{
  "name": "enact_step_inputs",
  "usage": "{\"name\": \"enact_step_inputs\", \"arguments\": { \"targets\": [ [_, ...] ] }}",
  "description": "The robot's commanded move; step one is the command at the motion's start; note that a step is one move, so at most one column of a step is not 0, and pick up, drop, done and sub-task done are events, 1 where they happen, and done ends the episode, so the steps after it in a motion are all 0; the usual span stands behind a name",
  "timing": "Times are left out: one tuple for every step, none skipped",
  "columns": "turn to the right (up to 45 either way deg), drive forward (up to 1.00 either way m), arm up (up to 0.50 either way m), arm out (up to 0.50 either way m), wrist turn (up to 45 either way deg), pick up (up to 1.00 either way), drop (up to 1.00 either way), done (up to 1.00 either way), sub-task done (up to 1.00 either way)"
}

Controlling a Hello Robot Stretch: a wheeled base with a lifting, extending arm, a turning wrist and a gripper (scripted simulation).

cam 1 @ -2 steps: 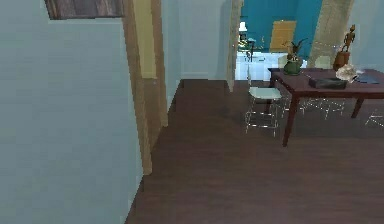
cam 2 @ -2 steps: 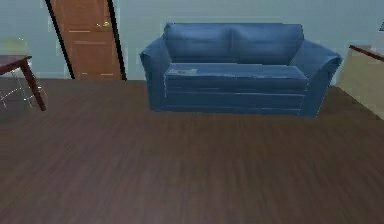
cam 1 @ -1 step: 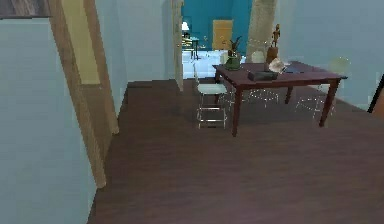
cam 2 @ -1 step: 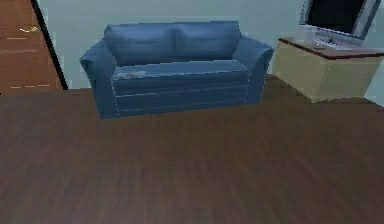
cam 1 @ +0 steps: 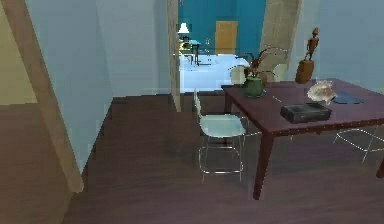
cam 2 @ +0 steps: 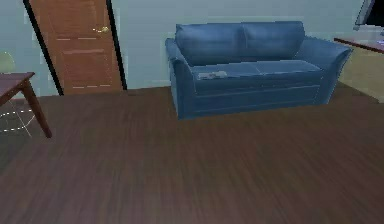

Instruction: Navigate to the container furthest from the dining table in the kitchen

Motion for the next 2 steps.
{"name": "enact_step_inputs", "arguments": {
  "targets": [
    [0.0,0.55,0.00,0.00,0.0,0.00,0.00,0.00,0.00],
    [-45.0,0.00,0.00,0.00,0.0,0.00,0.00,0.00,0.00]
  ]
}}
